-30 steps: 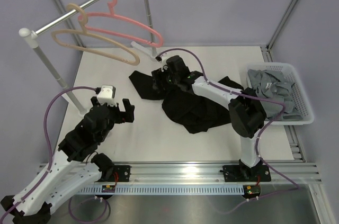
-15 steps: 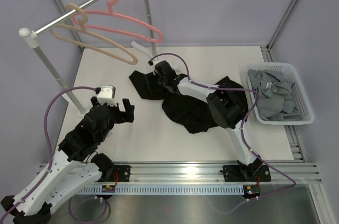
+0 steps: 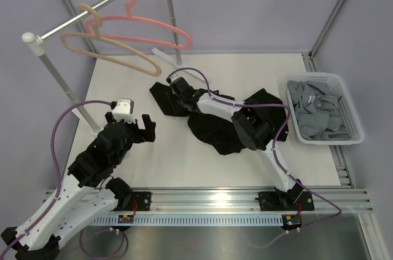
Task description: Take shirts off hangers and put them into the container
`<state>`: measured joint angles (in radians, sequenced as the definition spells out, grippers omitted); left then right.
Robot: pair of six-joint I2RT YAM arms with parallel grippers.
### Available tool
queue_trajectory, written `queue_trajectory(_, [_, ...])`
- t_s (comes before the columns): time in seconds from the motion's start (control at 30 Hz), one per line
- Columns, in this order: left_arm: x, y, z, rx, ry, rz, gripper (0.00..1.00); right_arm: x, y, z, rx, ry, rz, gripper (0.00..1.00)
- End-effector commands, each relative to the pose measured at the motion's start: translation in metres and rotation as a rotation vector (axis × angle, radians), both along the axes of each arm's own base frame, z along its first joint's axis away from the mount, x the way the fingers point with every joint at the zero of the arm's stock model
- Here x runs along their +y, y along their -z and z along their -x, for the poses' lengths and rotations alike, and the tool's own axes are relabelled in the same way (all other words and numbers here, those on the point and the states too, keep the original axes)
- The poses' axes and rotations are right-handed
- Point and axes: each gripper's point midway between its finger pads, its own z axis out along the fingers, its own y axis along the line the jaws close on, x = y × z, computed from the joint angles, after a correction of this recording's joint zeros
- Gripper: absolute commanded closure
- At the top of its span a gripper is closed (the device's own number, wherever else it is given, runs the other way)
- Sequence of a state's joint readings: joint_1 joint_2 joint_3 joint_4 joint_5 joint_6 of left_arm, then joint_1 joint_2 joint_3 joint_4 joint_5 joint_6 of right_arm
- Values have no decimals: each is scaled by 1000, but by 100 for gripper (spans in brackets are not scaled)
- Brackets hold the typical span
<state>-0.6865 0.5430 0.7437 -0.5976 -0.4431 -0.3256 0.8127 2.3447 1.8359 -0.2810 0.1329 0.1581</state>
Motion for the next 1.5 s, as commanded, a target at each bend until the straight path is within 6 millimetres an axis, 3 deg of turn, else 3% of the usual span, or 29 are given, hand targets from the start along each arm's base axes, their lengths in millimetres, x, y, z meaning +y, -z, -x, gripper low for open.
queue_trajectory(0.0, [1, -11, -3, -43, -21, 37, 1, -7, -1, 4, 1, 50, 72, 57])
queue_trajectory(0.07, [4, -12, -4, -48, -31, 37, 1, -5, -1, 8, 21, 54, 73, 67])
queue_trajectory(0.1, [4, -12, -3, -51, -34, 38, 1, -6, 0, 11, 29, 56, 82, 79])
queue_trajectory(0.23, [6, -14, -3, -57, -38, 39, 1, -4, -5, 22, 39, 61, 54, 100])
queue_trajectory(0.27, [6, -13, -3, -56, -39, 38, 1, -6, 1, 27, 57, 65, 54, 100])
queue_trajectory(0.37, [6, -14, -3, -58, -38, 40, 1, -11, -8, 30, 46, 73, 44, 100])
queue_trajectory(0.47, [6, -15, -2, -61, -40, 46, 1, -29, -11, 38, 31, 92, 60, 100])
queue_trajectory(0.5, [6, -14, -3, -59, -42, 43, 1, -28, -32, 38, 1, 93, 26, 100])
queue_trajectory(0.57, [7, -14, -3, -60, -45, 42, 1, -35, -44, 42, -18, 95, 16, 100])
queue_trajectory(0.6, [7, -13, -3, -56, -45, 41, 1, -36, -69, 41, -54, 100, -20, 100])
queue_trajectory(0.67, [7, -14, -3, -58, -45, 43, 1, -47, -89, 39, -102, 133, -26, 100])
queue_trajectory(0.7, [8, -13, -3, -58, -50, 41, 1, -53, -115, 38, -145, 152, -54, 100])
queue_trajectory(0.73, [7, -13, -3, -57, -49, 41, 1, -59, -126, 37, -168, 170, -57, 100])
queue_trajectory(0.8, [7, -12, -3, -54, -47, 40, 1, -78, -161, 39, -237, 226, -79, 100])
queue_trajectory(0.87, [7, -12, -4, -54, -48, 38, 1, -101, -172, 40, -273, 299, -71, 100])
queue_trajectory(0.9, [7, -12, -4, -53, -47, 38, 1, -114, -192, 45, -298, 327, -92, 100])
queue_trajectory(0.93, [6, -12, -4, -52, -45, 38, 1, -128, -197, 47, -306, 386, -99, 100])
queue_trajectory(0.97, [6, -12, -4, -52, -45, 38, 1, -146, -189, 49, -292, 424, -80, 100])
queue_trajectory(1.0, [7, -12, -4, -52, -47, 37, 1, -163, -198, 56, -294, 460, -92, 100])
queue_trajectory(1.07, [6, -11, -4, -50, -44, 37, 1, -201, -173, 64, -244, 572, -68, 100])
queue_trajectory(1.1, [6, -11, -4, -49, -42, 37, 1, -217, -177, 70, -239, 607, -89, 100])
queue_trajectory(1.13, [5, -11, -4, -48, -41, 37, 1, -227, -168, 75, -210, 647, -105, 100])
queue_trajectory(1.17, [5, -11, -4, -46, -40, 37, 1, -243, -143, 86, -170, 676, -74, 100])
queue_trajectory(1.2, [5, -11, -4, -46, -40, 37, 1, -261, -144, 89, -168, 722, -96, 100])
queue_trajectory(1.23, [4, -10, -4, -42, -39, 35, 1, -276, -119, 100, -132, 762, -79, 100])
queue_trajectory(1.3, [3, -9, -4, -39, -34, 34, 1, -297, -115, 108, -137, 822, -113, 100])
queue_trajectory(1.33, [3, -9, -4, -38, -33, 35, 1, -306, -96, 120, -106, 844, -103, 100])
queue_trajectory(1.4, [2, -8, -5, -34, -30, 33, 1, -316, -90, 127, -87, 869, -138, 100])
queue_trajectory(1.47, [1, -7, -5, -31, -29, 33, 1, -327, -70, 142, -29, 914, -113, 100])
